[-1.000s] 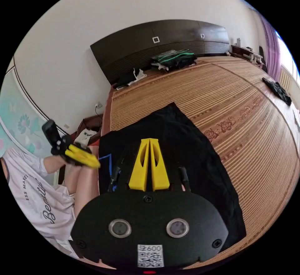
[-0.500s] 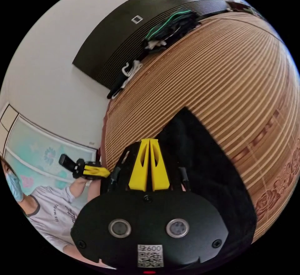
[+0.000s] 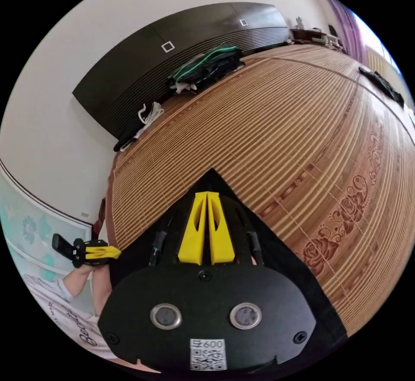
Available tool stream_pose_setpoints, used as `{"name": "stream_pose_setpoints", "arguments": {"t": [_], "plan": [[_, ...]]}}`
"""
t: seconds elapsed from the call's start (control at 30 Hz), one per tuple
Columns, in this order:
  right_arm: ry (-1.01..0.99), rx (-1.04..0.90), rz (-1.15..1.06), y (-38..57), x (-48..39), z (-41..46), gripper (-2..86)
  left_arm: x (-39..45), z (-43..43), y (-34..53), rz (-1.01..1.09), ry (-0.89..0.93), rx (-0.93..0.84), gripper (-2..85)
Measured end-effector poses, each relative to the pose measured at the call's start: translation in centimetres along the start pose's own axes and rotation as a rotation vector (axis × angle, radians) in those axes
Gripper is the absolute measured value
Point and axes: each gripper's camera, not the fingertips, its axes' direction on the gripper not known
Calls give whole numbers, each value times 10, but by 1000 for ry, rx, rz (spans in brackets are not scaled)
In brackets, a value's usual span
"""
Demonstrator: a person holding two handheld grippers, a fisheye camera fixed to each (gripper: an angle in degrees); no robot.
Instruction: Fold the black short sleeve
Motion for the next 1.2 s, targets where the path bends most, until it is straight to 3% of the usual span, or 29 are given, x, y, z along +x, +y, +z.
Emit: {"name": "stream_pose_setpoints", "arguments": {"t": [0.23,0.33,0.43,0.57,0.73,0.9,0.97,1.07,1.2], "plan": [[-10,73,212,42,44,12,-8,12,19,12,55,-71,20,7],[-15,271,124,88,31,-28,-9,6,23,21,57,-92,33,8],[-93,395,9,156,15,-81,-9,5,17,46,7,-291,100,9],[-15,272,-318,288,-34,-143,-8,-6,8,96,-4,-432,138,11],[91,182,-547,488,-70,-195,-8,0,3,119,402,-563,146,21],[192,187,-547,643,-88,-207,-1,17,55,98,1047,-574,30,60],[215,203,-473,697,-90,-210,8,16,79,94,1204,-585,-18,65],[186,211,-443,749,-87,-216,24,1,101,76,1229,-523,-30,63],[240,211,-480,786,-79,-212,38,-35,137,63,1333,-582,-91,41]]}}
